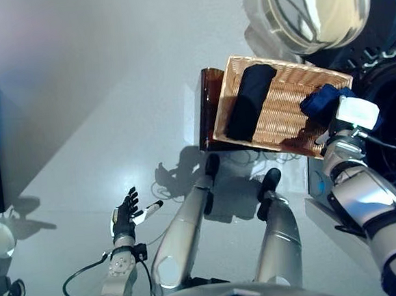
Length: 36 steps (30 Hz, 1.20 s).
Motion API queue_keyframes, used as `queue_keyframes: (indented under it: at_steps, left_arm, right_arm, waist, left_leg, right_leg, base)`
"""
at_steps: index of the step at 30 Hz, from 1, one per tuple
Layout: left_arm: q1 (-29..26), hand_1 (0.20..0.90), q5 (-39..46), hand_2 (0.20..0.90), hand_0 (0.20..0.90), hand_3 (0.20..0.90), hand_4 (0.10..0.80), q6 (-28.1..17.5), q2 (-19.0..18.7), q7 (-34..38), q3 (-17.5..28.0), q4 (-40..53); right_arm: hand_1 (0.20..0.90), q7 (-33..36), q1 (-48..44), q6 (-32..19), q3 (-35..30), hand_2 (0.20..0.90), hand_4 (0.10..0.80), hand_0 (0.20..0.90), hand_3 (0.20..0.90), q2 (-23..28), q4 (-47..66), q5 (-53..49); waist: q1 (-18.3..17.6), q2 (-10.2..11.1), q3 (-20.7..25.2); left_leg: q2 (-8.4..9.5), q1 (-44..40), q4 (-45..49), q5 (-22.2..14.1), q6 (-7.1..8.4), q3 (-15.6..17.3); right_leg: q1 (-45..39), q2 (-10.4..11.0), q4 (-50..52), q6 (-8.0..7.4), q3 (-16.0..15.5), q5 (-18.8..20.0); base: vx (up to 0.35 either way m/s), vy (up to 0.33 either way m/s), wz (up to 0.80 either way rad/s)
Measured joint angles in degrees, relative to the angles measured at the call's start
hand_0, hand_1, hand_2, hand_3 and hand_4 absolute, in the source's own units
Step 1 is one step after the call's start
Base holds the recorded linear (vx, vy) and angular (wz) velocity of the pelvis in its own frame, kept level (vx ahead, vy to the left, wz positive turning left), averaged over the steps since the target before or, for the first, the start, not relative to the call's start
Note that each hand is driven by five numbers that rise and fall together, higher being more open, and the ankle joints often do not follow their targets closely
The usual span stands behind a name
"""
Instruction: Pick up the clothes and place them into the washing machine
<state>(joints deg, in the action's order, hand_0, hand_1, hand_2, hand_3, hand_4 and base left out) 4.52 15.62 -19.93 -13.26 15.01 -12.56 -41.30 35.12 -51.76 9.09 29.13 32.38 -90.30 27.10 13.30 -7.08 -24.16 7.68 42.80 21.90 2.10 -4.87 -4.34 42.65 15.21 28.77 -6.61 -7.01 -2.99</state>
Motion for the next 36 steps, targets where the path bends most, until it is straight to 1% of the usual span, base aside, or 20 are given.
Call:
queue_keyframes:
  at_steps: [1, 2, 3, 5, 12, 22, 27, 30, 34, 35, 36]
  left_arm:
    - [0.1, 0.9, 0.0, 0.9, 0.9, 0.9, 0.8, 0.0, -0.1, 0.2, 0.1, 0.3]
    - [0.0, 0.9, 0.0, 0.9, 0.9, 0.9, 0.8, -0.1, -0.1, 0.4, 0.1, 0.4]
    - [0.0, 0.9, 0.0, 0.9, 0.9, 0.9, 0.8, 0.0, -0.1, 0.5, 0.1, 0.6]
    - [0.0, 0.9, -0.2, 0.9, 0.9, 0.9, 0.8, 0.0, -0.1, 0.8, 0.1, 1.3]
    - [0.0, 0.9, -0.2, 0.9, 0.9, 0.9, 0.8, -0.1, -0.1, 1.2, 0.1, 1.9]
    - [-0.4, 0.9, -0.2, 0.9, 0.9, 0.9, 0.8, -0.1, -0.1, 1.5, 0.2, 1.8]
    - [-0.4, 0.9, -0.2, 0.9, 0.9, 0.9, 0.8, -0.1, -0.2, 1.5, 0.2, 0.8]
    - [-0.4, 0.9, -0.2, 0.9, 0.9, 0.9, 0.8, -0.1, -0.3, 1.4, 0.3, 0.7]
    - [-0.4, 0.9, -0.2, 0.9, 0.9, 0.9, 0.8, -0.1, -0.6, 1.2, 0.4, 0.5]
    - [-0.4, 0.9, -0.2, 0.9, 0.9, 0.9, 0.8, -0.1, -0.6, 1.1, 0.4, 0.0]
    - [-0.4, 0.9, -0.2, 0.9, 0.9, 0.9, 0.8, -0.1, -0.7, 1.1, 0.4, -0.8]
  right_arm:
    - [0.785, 0.0, 0.1, 0.1, 0.0, 0.785, 0.718, 0.785, 0.785, 0.1, 0.0, 0.0]
    - [0.711, 0.0, 0.0, 0.2, 0.0, 0.711, 0.665, 0.711, 0.711, 0.2, 0.0, 0.0]
    - [0.436, 0.1, 0.0, 0.4, 0.0, 0.436, 0.469, 0.436, 0.436, 0.3, 0.0, 0.0]
    - [0.2, 0.7, -0.3, 0.8, 0.0, 0.2, 0.3, 0.2, 0.2, 0.4, 0.1, 0.0]
    - [0.2, 1.0, -0.9, 0.8, 0.0, 0.2, 0.3, 0.2, 0.2, 0.4, 0.5, -0.2]
    - [0.2, 0.7, -0.8, 0.4, -0.2, 0.2, 0.3, 0.2, 0.2, 0.0, 0.7, -0.9]
    - [0.2, 0.0, -0.6, -0.4, -0.5, 0.2, 0.3, 0.2, 0.2, 0.0, 0.7, -1.1]
    - [0.2, 0.0, -0.6, -0.4, -0.6, 0.2, 0.3, 0.2, 0.2, 0.1, 0.8, -1.4]
    - [0.2, -0.2, -0.4, -1.0, -3.8, 0.2, 0.3, 0.2, 0.2, 0.0, 1.2, -3.5]
    - [0.2, -0.2, -0.3, -2.0, -5.8, 0.2, 0.3, 0.2, 0.2, 0.0, 1.5, -5.2]
    - [0.2, -0.2, -0.3, -2.9, -7.8, 0.2, 0.3, 0.2, 0.2, 0.1, 2.1, -7.3]
  waist:
    - [0.2, 0.0, 0.0]
    - [0.1, 0.0, 0.0]
    - [0.2, -0.1, 0.0]
    - [0.2, -0.1, 0.0]
    - [0.2, -0.1, 0.0]
    - [0.1, 0.0, -0.1]
    - [0.0, 0.0, -0.6]
    - [-0.1, 0.1, -0.6]
    - [-0.4, 0.0, -0.5]
    - [-0.5, 0.0, -0.5]
    - [-0.6, 0.0, -0.4]
  left_leg:
    - [0.05, 0.4, 0.3, -0.1, 0.14, -0.3]
    - [0.15, 0.8, 0.7, -0.1, 0.18, -0.5]
    - [0.22, 1.2, 1.1, -0.2, 0.21, -0.6]
    - [0.24, 1.9, 1.3, -0.1, 0.25, -0.7]
    - [0.25, 2.7, 2.0, -0.2, 0.39, -1.0]
    - [0.29, 2.3, 2.2, 0.0, 0.52, -0.3]
    - [0.19, -0.5, 1.7, -0.2, 0.34, 0.2]
    - [0.09, -1.6, 1.1, -0.2, 0.31, 0.7]
    - [0.02, -3.2, 0.5, -0.2, 0.29, 1.0]
    - [-0.16, -4.2, -0.2, -0.1, -0.06, 1.2]
    - [-0.19, -5.2, -0.7, 0.0, 0.04, 1.6]
  right_leg:
    - [0.3, 0.1, 0.6, 0.07, -0.1, -0.3]
    - [0.8, 0.2, 1.1, 0.36, -0.1, -0.7]
    - [1.1, 0.3, 1.5, 0.29, -0.2, -0.9]
    - [1.9, 0.4, 2.2, 0.43, -0.2, -1.1]
    - [2.5, 0.7, 3.1, 0.45, -0.8, -1.4]
    - [2.5, 0.7, 3.2, 0.48, -0.2, -1.4]
    - [0.3, 0.7, 2.9, 0.47, 0.2, -1.4]
    - [-0.5, 0.5, 2.4, 0.43, 1.2, -1.4]
    - [-2.3, -0.1, 0.3, 0.18, 1.8, -0.3]
    - [-3.4, -0.1, -0.8, -0.21, 1.7, 0.4]
    - [-4.5, -0.2, -2.0, -0.46, 1.7, 1.1]
  base:
    - [-0.021, -0.004, 0.14]
    - [-0.022, -0.007, 0.12]
    - [-0.023, 0.003, 0.1]
    - [-0.024, -0.004, 0.05]
    - [-0.007, 0.01, 0.04]
    - [-0.001, 0.002, 0.0]
    - [0.015, 0.017, -0.07]
    - [0.023, 0.019, -0.1]
    - [0.025, 0.017, -0.12]
    - [-0.029, 0.046, -0.14]
    - [-0.023, 0.051, -0.19]
